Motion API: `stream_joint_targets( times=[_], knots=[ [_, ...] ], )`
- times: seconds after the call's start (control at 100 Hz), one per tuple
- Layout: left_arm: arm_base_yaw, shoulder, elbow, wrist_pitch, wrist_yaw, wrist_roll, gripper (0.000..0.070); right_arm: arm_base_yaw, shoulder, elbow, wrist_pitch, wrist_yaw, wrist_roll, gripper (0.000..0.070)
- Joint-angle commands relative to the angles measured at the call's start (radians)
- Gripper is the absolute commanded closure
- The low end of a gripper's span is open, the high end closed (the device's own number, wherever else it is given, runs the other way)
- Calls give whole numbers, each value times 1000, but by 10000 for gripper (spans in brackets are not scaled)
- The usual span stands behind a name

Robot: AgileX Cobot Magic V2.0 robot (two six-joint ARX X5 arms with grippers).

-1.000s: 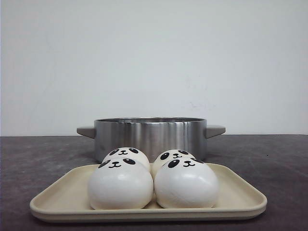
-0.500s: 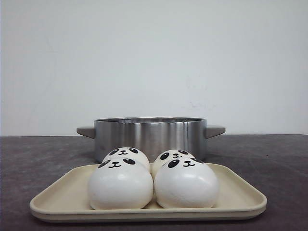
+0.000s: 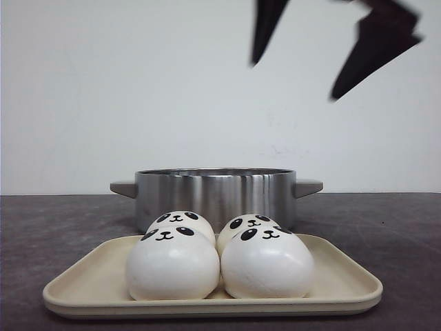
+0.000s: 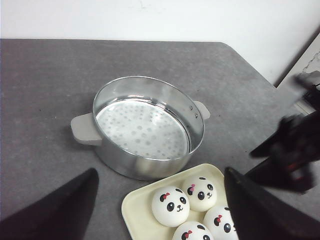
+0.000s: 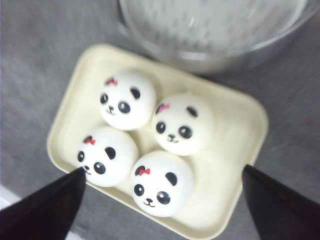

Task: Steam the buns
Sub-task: 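Lower the right gripper and grasp the back panda bun nearest it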

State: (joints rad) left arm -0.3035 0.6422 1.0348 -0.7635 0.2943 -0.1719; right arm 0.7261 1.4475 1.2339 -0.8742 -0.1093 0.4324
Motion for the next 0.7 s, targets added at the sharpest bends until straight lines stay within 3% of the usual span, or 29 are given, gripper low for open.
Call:
stream_joint_targets(
  times=[0.0, 0.26, 0.69],
  knots=[
    [-7, 4, 18, 2, 2, -2, 218, 5, 51, 19, 18, 7, 33, 148],
    [-13, 4, 18, -1, 2, -2, 218, -5, 220, 19, 91, 65, 32, 149],
    [-13, 4, 18, -8, 2, -2, 220, -7, 383, 19, 143, 51, 25, 157]
  ],
)
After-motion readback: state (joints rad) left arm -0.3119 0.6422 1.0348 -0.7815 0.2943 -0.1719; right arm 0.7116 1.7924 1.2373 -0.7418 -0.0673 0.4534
